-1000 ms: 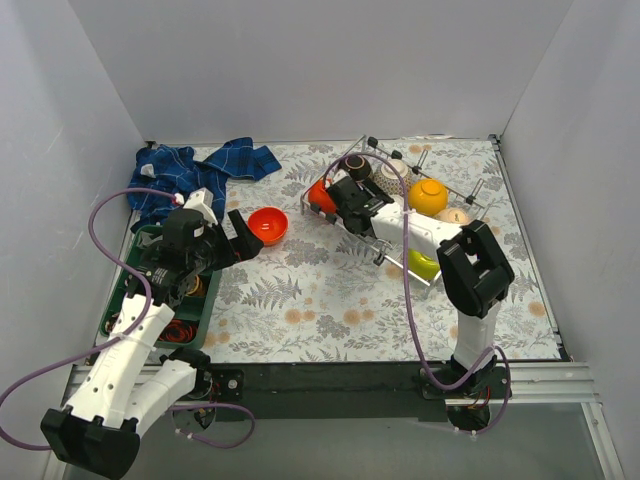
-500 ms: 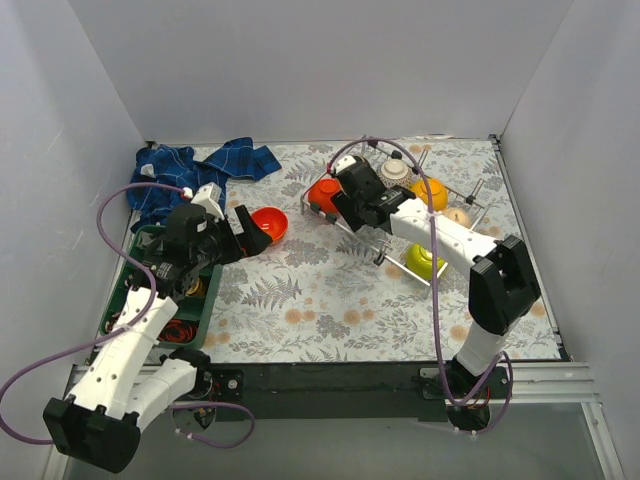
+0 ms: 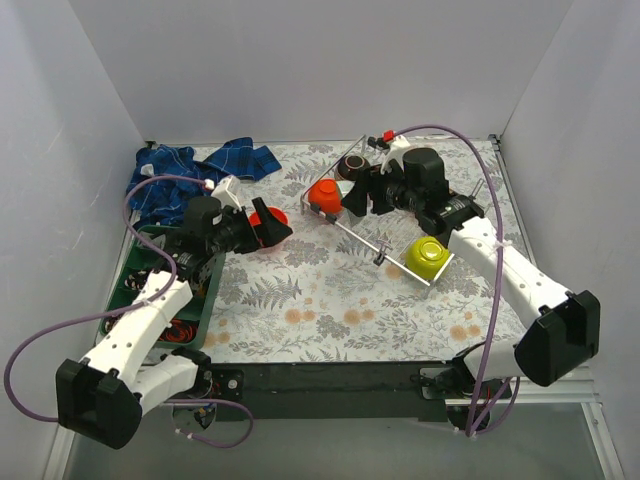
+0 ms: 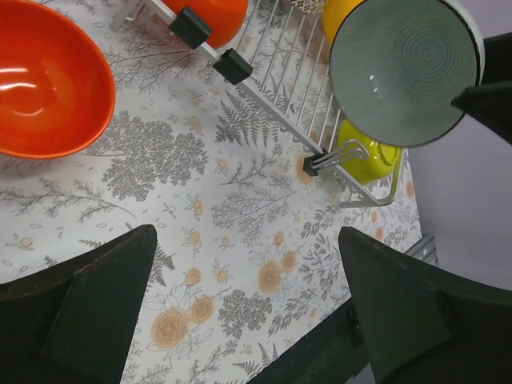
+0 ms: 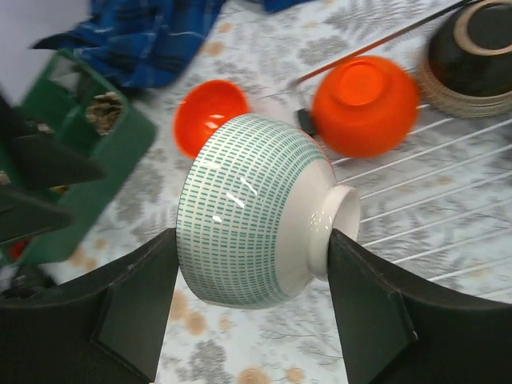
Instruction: Unload the bowls from the dish rack
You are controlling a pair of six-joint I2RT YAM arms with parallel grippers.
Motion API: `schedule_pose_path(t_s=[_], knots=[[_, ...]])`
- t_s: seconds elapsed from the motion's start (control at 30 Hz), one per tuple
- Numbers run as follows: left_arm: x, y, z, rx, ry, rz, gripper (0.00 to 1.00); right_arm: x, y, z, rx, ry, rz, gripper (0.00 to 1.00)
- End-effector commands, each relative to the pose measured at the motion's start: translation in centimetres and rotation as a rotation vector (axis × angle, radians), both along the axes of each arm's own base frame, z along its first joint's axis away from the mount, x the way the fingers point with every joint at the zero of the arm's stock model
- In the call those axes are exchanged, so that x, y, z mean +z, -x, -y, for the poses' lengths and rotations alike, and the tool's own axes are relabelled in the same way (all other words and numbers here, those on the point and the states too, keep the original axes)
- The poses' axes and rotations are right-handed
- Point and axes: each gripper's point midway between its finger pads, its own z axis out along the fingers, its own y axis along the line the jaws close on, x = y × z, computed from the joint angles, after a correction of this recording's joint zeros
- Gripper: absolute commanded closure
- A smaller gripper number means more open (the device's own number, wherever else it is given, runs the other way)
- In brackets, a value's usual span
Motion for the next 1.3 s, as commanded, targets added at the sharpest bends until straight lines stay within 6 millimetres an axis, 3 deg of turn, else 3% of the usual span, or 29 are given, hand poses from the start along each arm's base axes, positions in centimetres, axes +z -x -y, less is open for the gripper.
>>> schedule_pose_path(t_s=[0.0,0.1,0.13,0.2,0.37,0.57,0.7,0.73,0.83,0.93,0.97,1.03,1.07,1.13,1.17,1.27], knots=[[2.1,-1.1,2.7,-0.062,0.095,0.096,0.02,4.9,4.1,-4.0,0.21,-0.354,-0.021,0.85],[2.3,-1.5,4.1,-0.076,0.135,0.117,0.02,6.6,5.9,-4.6,0.28,-0.479,-0.033,0.85],[1.9,-1.4,4.3,-0.076,0.139,0.104,0.02,5.9,6.5,-4.7,0.298,-0.494,-0.06,0.85],[2.4,-1.9,5.0,-0.071,0.177,0.128,0.02,7.1,7.2,-4.8,0.32,-0.562,-0.051,0.86],[1.2,-2.0,5.7,-0.063,0.212,0.133,0.06,7.1,9.0,-4.9,0.37,-0.639,-0.093,0.86],[0.9,-1.3,6.5,-0.1,0.275,0.13,0.2,8.0,10.2,-4.6,0.404,-0.712,-0.097,0.86],[1.0,-0.5,7.1,-0.136,0.309,0.125,0.41,7.3,10.6,-4.4,0.404,-0.743,-0.112,0.86],[1.1,-0.3,7.3,-0.144,0.32,0.124,0.53,7.3,10.7,-4.4,0.405,-0.746,-0.109,0.86],[1.4,0.2,7.3,-0.15,0.335,0.135,0.76,6.9,10.8,-4.3,0.4,-0.754,-0.121,0.85],[1.3,0.6,7.1,-0.152,0.34,0.138,0.9,6.5,10.8,-4.2,0.39,-0.753,-0.125,0.83],[1.2,0.6,6.9,-0.144,0.333,0.141,1.0,6.5,10.8,-4.1,0.388,-0.754,-0.123,0.8],[1.3,0.8,6.6,-0.135,0.321,0.149,1.0,6.1,10.7,-4.0,0.374,-0.751,-0.127,0.7],[0.9,0.7,6.3,-0.121,0.295,0.149,1.0,6.0,10.7,-3.9,0.372,-0.751,-0.127,0.57],[1.0,0.7,5.7,-0.1,0.267,0.165,1.0,5.8,10.5,-3.5,0.362,-0.745,-0.118,0.42],[0.7,0.7,5.3,-0.084,0.241,0.15,1.0,5.3,10.5,-3.4,0.356,-0.739,-0.125,0.29],[-0.3,0.3,3.9,-0.025,0.138,0.132,1.0,4.0,10.0,-2.6,0.326,-0.708,-0.133,0.15]])
